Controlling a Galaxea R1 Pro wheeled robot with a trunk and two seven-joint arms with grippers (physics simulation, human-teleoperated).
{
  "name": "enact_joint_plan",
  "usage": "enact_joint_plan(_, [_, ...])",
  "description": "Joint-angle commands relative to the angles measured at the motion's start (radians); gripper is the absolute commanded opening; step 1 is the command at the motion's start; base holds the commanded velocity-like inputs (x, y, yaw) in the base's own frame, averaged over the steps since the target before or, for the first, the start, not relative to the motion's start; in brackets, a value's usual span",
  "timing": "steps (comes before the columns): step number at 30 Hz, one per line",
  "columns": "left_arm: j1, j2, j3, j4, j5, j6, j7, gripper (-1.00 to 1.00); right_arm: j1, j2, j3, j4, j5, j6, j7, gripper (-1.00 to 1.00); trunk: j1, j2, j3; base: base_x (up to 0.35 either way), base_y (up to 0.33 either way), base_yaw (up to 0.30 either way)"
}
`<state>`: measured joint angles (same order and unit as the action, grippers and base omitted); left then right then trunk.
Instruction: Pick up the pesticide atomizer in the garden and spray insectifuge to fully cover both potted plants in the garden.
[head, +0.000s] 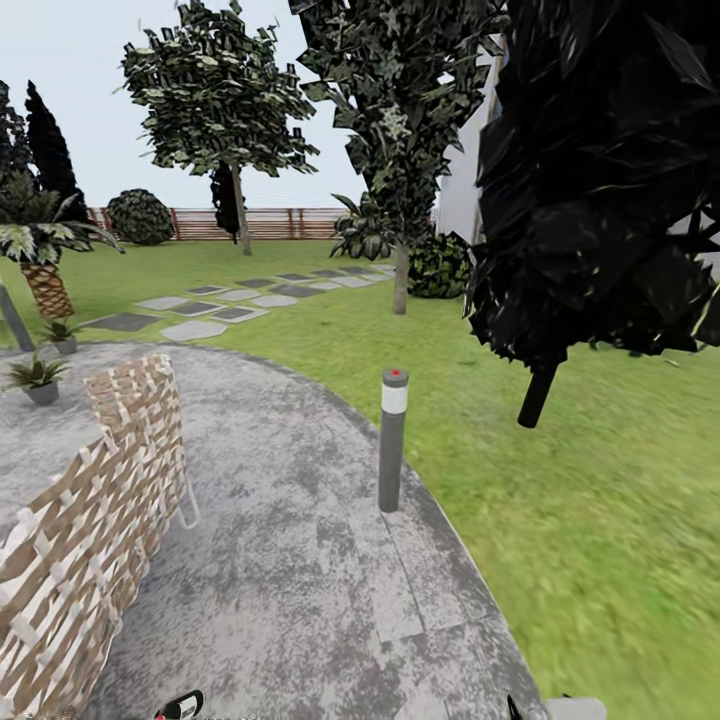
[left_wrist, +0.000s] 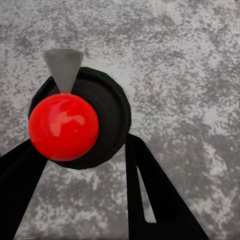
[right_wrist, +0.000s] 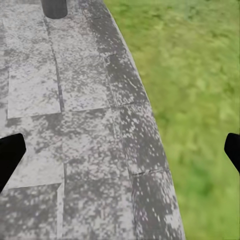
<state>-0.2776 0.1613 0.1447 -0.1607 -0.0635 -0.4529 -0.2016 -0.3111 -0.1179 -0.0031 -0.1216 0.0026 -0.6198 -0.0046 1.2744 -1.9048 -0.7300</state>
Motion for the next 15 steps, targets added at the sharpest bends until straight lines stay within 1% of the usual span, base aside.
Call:
enact_joint_plan(1, [-0.001, 0.000, 0.009, 0.001, -0.007, -0.003, -0.006, -1.00, 0.000, 0.000, 0.000, 0.000, 0.000, -0.003, -0.001, 1.00, -0.004, 0.007, 0.003, 0.000, 0.000, 0.274])
enact_joint_plan(9, [-0.002, 0.000, 0.009, 0.001, -0.006, -0.003, -0.006, -1.00, 0.000, 0.000, 0.000, 0.000, 0.000, -0.003, 0.000, 1.00, -0.035, 0.063, 0.035, 0.000, 0.000, 0.249])
enact_joint_plan(15, [-0.002, 0.000, 0.009, 0.001, -0.006, -0.003, -0.006, -1.00, 0.000, 0.000, 0.000, 0.000, 0.000, -0.003, -0.001, 1.00, -0.058, 0.105, 0.059, 0.000, 0.000, 0.216])
